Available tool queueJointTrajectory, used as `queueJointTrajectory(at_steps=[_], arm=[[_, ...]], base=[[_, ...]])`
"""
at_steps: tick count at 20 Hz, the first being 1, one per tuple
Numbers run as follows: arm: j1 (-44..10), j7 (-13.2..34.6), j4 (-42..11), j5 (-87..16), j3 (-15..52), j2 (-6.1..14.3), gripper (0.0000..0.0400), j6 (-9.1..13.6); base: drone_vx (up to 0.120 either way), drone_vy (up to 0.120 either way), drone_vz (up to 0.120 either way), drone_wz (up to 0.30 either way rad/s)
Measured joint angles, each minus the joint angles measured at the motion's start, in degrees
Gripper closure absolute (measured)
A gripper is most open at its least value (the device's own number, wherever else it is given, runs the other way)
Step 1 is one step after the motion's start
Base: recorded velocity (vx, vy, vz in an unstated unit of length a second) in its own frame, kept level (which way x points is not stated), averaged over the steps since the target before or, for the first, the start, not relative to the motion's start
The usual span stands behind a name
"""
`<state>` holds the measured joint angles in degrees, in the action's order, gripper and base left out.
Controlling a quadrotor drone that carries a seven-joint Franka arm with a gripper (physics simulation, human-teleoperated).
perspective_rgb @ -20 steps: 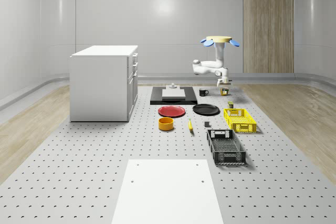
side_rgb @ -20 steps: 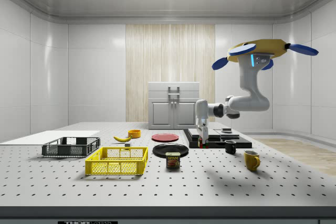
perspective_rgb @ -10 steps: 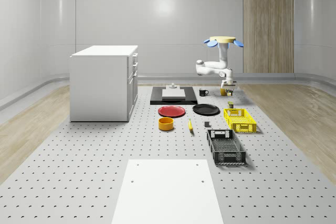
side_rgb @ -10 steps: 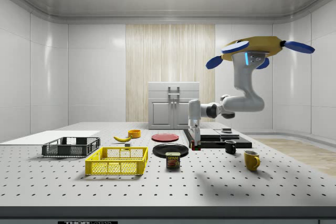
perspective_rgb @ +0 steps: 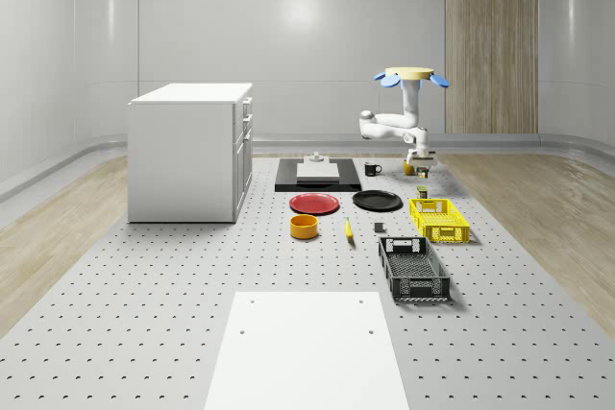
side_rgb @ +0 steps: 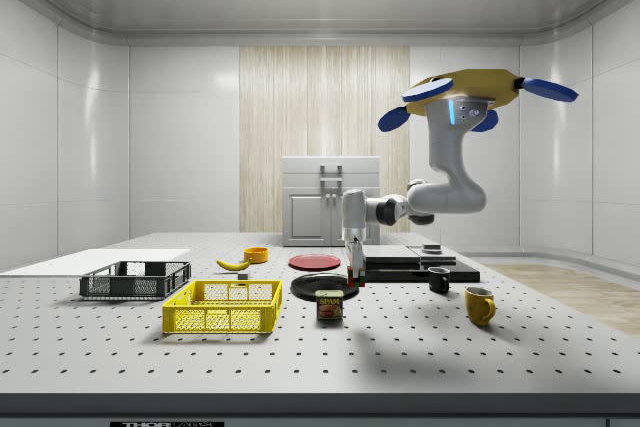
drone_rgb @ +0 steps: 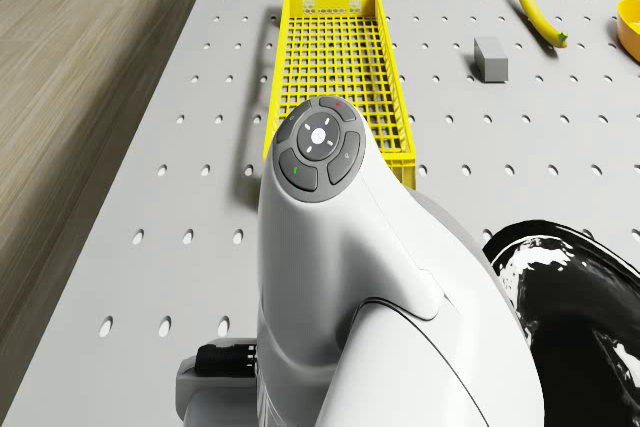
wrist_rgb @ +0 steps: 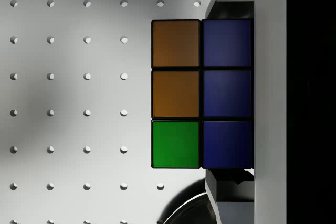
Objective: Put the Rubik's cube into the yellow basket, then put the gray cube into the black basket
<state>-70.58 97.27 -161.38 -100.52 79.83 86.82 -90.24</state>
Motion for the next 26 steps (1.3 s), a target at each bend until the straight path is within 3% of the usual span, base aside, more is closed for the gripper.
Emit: queueJointTrajectory(at_steps=[26], arm=[[-0.36,0.28,0.07,0.79,0.18,1.96,0.0075,-1.81]], base=[[0.12,0.0,0.0,0.0]])
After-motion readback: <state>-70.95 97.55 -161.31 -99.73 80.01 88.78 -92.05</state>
